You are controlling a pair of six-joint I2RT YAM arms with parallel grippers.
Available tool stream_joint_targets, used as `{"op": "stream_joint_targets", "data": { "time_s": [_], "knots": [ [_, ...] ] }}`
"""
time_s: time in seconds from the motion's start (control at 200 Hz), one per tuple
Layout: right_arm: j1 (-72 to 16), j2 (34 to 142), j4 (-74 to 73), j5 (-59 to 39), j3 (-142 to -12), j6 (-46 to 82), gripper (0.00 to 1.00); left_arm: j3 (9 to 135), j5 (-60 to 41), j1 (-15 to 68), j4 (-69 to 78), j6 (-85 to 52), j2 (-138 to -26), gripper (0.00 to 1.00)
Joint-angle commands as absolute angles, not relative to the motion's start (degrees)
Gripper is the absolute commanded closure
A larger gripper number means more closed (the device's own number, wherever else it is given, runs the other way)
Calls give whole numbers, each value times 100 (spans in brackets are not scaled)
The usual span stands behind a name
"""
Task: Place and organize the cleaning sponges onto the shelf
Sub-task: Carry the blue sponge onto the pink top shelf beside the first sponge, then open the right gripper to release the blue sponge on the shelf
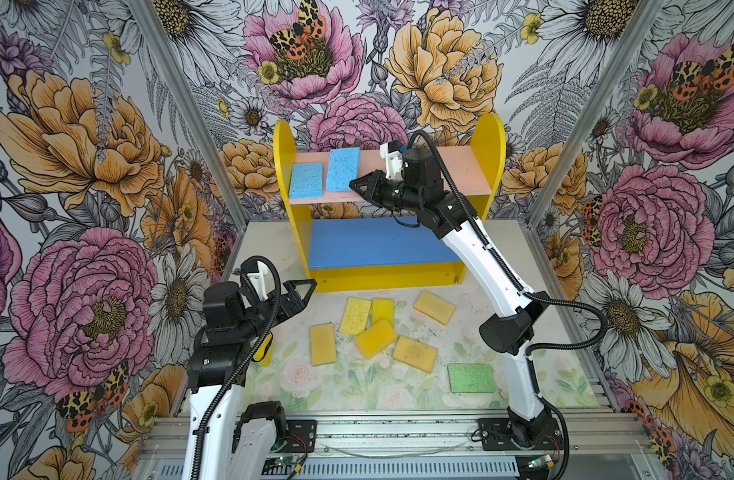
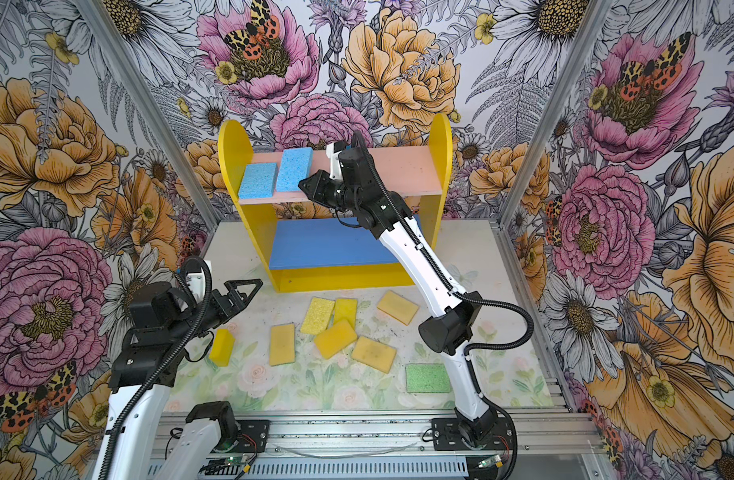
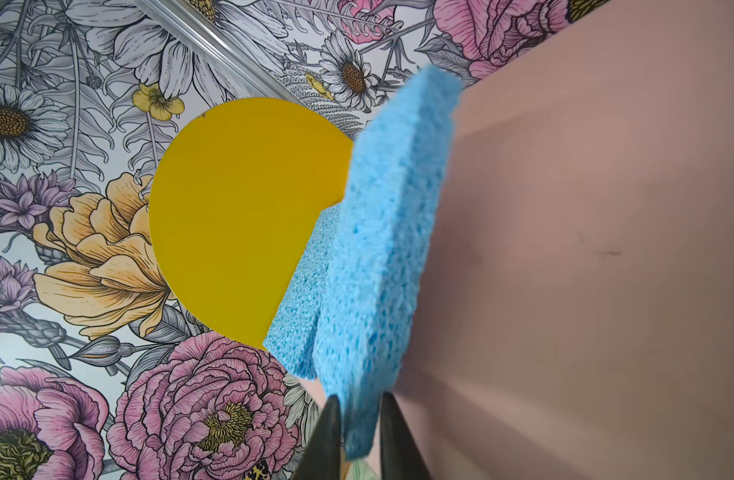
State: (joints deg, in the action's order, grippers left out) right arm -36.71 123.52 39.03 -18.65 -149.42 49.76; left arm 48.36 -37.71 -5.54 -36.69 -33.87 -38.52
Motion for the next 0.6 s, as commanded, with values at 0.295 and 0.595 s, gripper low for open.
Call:
{"op": "stream_joint_targets", "data": {
  "time_s": [0.295,0.595],
  "knots": [
    [-3683,11659,4312,-1248,-14146,4786,53,5113,-3974,-608,-3709,-3363,-3895,1],
    [-3822,10172,4298,-1038,-12521,4291,48,6129,-3328,762,-3437,-3509,-4192,1]
  ]
}}
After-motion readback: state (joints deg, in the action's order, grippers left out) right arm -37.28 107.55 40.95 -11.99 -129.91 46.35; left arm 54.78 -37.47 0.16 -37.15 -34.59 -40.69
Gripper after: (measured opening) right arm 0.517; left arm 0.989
